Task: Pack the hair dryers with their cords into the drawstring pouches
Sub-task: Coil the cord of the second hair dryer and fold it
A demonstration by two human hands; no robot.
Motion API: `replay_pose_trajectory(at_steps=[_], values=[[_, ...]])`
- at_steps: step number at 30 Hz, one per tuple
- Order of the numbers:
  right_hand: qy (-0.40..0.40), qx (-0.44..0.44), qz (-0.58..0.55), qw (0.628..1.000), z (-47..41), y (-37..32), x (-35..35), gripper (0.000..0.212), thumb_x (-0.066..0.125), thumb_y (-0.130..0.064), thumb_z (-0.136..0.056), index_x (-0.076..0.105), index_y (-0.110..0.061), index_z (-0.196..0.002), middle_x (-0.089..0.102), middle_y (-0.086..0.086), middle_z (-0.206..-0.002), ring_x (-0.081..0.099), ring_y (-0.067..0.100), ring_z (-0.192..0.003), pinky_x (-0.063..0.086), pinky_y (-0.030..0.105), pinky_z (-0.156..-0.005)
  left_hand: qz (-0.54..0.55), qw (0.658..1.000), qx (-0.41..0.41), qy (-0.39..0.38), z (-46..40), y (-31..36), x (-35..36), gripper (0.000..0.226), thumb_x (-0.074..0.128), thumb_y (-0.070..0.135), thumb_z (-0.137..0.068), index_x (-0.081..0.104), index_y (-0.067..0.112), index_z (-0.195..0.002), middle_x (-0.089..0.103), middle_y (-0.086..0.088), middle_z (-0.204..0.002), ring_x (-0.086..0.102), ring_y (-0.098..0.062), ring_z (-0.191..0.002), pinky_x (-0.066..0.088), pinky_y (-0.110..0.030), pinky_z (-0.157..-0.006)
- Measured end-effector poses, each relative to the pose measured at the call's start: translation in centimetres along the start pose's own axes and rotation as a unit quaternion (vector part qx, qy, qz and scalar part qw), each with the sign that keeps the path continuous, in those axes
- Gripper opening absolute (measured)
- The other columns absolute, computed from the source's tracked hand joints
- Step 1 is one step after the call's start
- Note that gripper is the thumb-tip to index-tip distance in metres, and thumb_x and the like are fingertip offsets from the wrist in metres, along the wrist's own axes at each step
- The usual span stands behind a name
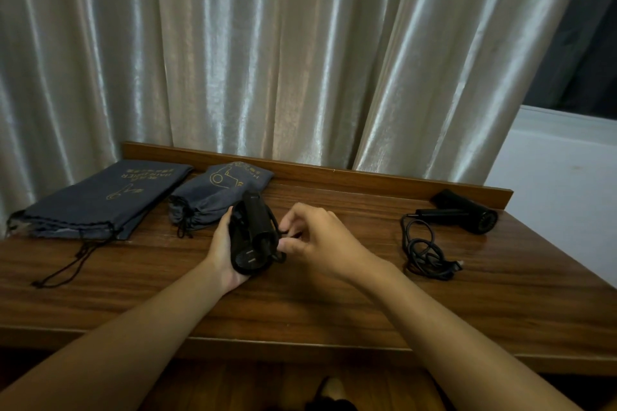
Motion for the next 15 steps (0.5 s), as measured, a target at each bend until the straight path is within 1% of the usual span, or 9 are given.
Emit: replay_pose_trajectory(at_steps=[2,3,5,6,8,10,11,13,15], values=[[0.034,0.005,-0.028,0.999,0.3,0.6,0.2,0.014,0.077,-0.030,-0.082,0.065,-0.028,-0.089,0.057,-0.008,-0.105,0.055,0.004,-0.094,0.044,0.016,-0.073,0.000,1.000,0.001,0.006,0.0,0.1,-0.3,0.057,0.044,0.063,-0.091,0.070,0.014,-0.106,0.073,-0.014,-0.090,0.071,-0.029,-0.073,0.058,-0.035,-0.057],[0.045,0.021,-0.055,0.997,0.5,0.9,0.3,0.014,0.078,-0.033,-0.082,0.067,-0.027,-0.089,0.053,-0.006,-0.111,0.052,0.005,-0.098,0.041,0.014,-0.074,0.000,1.000,0.003,0.009,-0.1,0.1,-0.4,0.057,0.044,0.063,-0.091,0.070,0.014,-0.106,0.073,-0.014,-0.089,0.071,-0.029,-0.072,0.058,-0.036,-0.058],[0.053,0.074,-0.156,0.984,1.2,1.7,1.0,0.017,0.074,-0.035,-0.085,0.067,-0.024,-0.096,0.057,0.003,-0.114,0.058,0.015,-0.101,0.045,0.017,-0.078,0.009,1.000,0.009,0.015,-0.1,0.0,-0.6,0.057,0.045,0.063,-0.091,0.069,0.014,-0.109,0.074,-0.015,-0.089,0.073,-0.030,-0.073,0.059,-0.037,-0.059],[0.041,0.104,-0.232,0.966,1.6,2.0,1.7,0.018,0.070,-0.035,-0.089,0.065,-0.024,-0.102,0.064,0.006,-0.113,0.064,0.022,-0.101,0.052,0.025,-0.079,0.013,1.000,0.013,0.017,-0.1,-0.1,-0.5,0.057,0.046,0.062,-0.091,0.068,0.014,-0.110,0.074,-0.015,-0.089,0.073,-0.030,-0.074,0.059,-0.038,-0.060],[0.008,0.156,-0.417,0.895,2.4,2.2,3.9,0.023,0.061,-0.032,-0.096,0.058,-0.024,-0.117,0.070,0.008,-0.115,0.071,0.029,-0.099,0.056,0.040,-0.087,0.016,0.999,0.019,0.022,-0.1,-0.2,-0.3,0.058,0.047,0.062,-0.091,0.067,0.013,-0.112,0.074,-0.016,-0.091,0.073,-0.030,-0.075,0.059,-0.039,-0.060],[0.019,0.167,-0.575,0.801,2.9,1.9,5.5,0.027,0.054,-0.025,-0.100,0.052,-0.023,-0.127,0.068,0.014,-0.121,0.071,0.031,-0.100,0.056,0.041,-0.086,0.007,0.999,0.028,0.025,-0.1,-0.2,-0.1,0.061,0.045,0.063,-0.091,0.066,0.009,-0.112,0.074,-0.016,-0.087,0.070,-0.029,-0.074,0.058,-0.036,-0.060],[0.037,0.164,-0.622,0.765,2.9,1.7,6.0,0.029,0.052,-0.021,-0.100,0.051,-0.023,-0.130,0.068,0.016,-0.121,0.071,0.032,-0.100,0.056,0.039,-0.083,0.007,0.999,0.030,0.025,0.0,-0.3,0.0,0.063,0.044,0.063,-0.091,0.065,0.008,-0.111,0.073,-0.016,-0.082,0.067,-0.026,-0.069,0.056,-0.033,-0.057],[0.067,0.159,-0.678,0.714,3.0,1.4,6.8,0.030,0.048,-0.019,-0.101,0.050,-0.025,-0.131,0.070,0.017,-0.118,0.071,0.033,-0.099,0.056,0.038,-0.079,0.022,0.999,0.031,0.029,0.0,-0.4,0.0,0.062,0.043,0.063,-0.092,0.062,0.007,-0.112,0.071,-0.014,-0.070,0.063,-0.022,-0.051,0.053,-0.025,-0.044],[0.092,0.164,-0.697,0.692,3.0,1.3,7.1,0.027,0.044,-0.021,-0.104,0.049,-0.030,-0.129,0.071,0.019,-0.111,0.071,0.034,-0.092,0.055,0.036,-0.073,0.014,0.999,0.034,0.040,0.0,-0.4,0.1,0.066,0.042,0.064,-0.092,0.060,0.007,-0.120,0.070,-0.015,-0.070,0.062,-0.020,-0.042,0.049,-0.022,-0.038]])
Point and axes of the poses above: each hand's wrist, its own z-axis away from the middle knuckle, its own x-axis out of the palm, y = z × x, the point moved 4 cm from there along -z, towards the middle knuckle
